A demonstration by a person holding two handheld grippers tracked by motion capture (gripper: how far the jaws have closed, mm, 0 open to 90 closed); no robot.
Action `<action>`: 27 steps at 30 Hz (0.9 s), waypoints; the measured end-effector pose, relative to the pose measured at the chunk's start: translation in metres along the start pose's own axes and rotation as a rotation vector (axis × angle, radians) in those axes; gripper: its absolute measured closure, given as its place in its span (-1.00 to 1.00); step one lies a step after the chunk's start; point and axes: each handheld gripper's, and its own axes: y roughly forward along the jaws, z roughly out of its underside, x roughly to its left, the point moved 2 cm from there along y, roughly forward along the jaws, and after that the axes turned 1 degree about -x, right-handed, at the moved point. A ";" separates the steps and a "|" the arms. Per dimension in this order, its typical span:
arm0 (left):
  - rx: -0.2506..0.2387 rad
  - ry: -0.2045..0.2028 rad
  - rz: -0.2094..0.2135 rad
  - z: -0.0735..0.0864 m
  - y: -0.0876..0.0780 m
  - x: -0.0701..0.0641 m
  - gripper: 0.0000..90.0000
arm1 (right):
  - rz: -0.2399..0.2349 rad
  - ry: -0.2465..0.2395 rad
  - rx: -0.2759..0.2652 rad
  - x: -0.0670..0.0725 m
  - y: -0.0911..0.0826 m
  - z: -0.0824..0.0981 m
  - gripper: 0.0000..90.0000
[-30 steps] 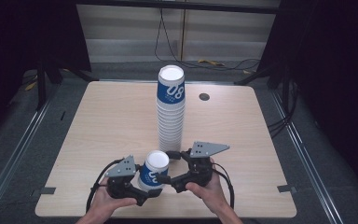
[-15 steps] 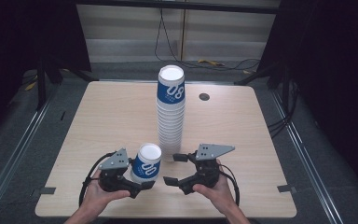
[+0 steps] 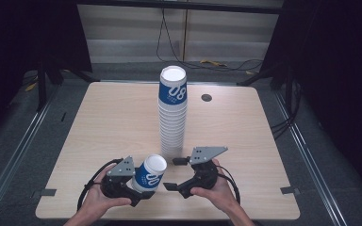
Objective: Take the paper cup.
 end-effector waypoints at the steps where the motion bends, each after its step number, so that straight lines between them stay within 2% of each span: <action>1: 0.006 -0.004 0.004 0.000 0.001 0.000 -0.60 | -0.003 0.003 0.003 0.000 0.000 0.000 -0.67; 4: 0.020 -0.013 0.011 0.000 0.002 0.002 -0.59 | -0.005 0.002 0.015 -0.001 0.002 0.001 -0.68; 10: 0.068 0.004 0.008 0.002 0.008 0.002 -0.59 | -0.016 -0.003 0.049 -0.002 0.005 0.002 -0.68; 13: 0.082 0.019 0.000 0.003 0.011 0.002 -0.59 | -0.017 -0.016 0.083 -0.002 0.008 0.002 -0.68; 16: 0.105 0.016 0.000 0.004 0.013 0.003 -0.59 | -0.020 -0.029 0.109 -0.002 0.010 0.002 -0.68; 19: 0.139 0.029 -0.003 0.003 0.016 0.004 -0.59 | -0.020 -0.038 0.144 -0.004 0.013 0.002 -0.68; 27: 0.197 0.068 0.031 0.004 0.022 -0.001 -0.59 | -0.038 -0.053 0.240 -0.008 0.017 0.001 -0.69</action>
